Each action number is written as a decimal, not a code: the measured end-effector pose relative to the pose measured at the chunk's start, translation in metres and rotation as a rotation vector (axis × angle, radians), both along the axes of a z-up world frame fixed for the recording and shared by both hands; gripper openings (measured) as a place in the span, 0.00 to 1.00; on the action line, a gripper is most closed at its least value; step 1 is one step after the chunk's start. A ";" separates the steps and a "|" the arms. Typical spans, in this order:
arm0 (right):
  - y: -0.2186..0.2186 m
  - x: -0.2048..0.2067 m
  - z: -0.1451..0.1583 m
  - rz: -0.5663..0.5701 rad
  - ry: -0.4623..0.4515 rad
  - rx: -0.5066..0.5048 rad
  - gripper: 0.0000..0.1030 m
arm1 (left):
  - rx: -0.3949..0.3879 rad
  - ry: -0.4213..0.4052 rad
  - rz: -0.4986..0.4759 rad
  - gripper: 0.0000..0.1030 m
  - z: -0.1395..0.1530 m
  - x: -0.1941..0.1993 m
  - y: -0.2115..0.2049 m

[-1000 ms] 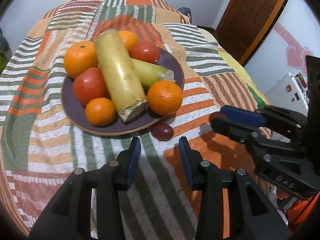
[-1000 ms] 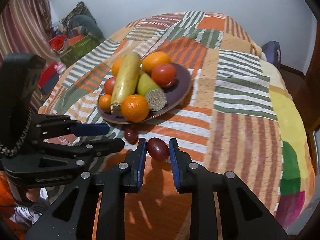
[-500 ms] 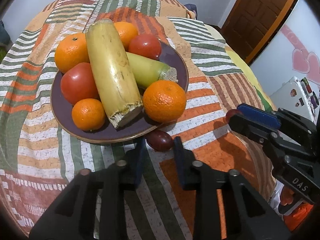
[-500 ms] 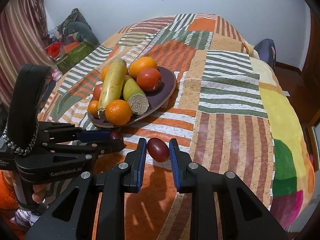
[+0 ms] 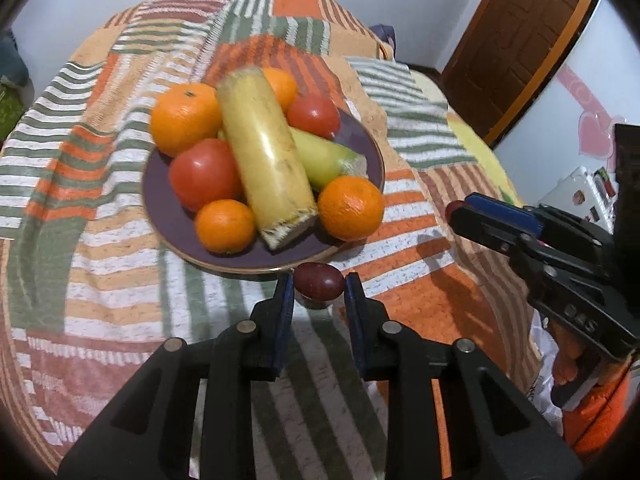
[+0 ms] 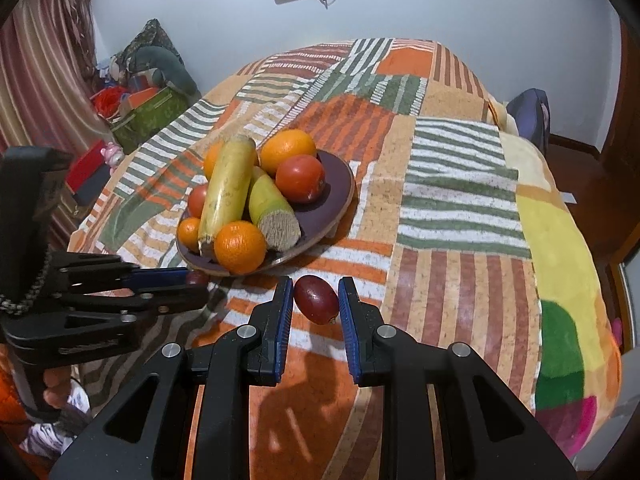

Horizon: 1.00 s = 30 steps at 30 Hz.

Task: Organize fruits

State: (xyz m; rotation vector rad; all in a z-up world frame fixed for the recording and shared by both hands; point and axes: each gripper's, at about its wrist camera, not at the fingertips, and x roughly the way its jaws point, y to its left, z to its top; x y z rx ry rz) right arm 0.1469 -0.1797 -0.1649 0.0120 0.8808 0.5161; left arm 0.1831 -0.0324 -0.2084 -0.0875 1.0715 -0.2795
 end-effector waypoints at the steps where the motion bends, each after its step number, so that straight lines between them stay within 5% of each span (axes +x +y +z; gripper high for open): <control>1: 0.002 0.002 0.002 0.000 -0.007 0.000 0.21 | -0.001 -0.015 0.008 0.25 0.005 -0.002 0.004; 15: 0.025 0.028 0.029 0.042 -0.111 -0.023 0.21 | 0.049 -0.164 0.118 0.25 0.047 0.019 0.055; 30: 0.039 0.068 -0.008 0.019 -0.019 -0.043 0.21 | 0.057 -0.055 0.157 0.25 -0.001 0.044 0.073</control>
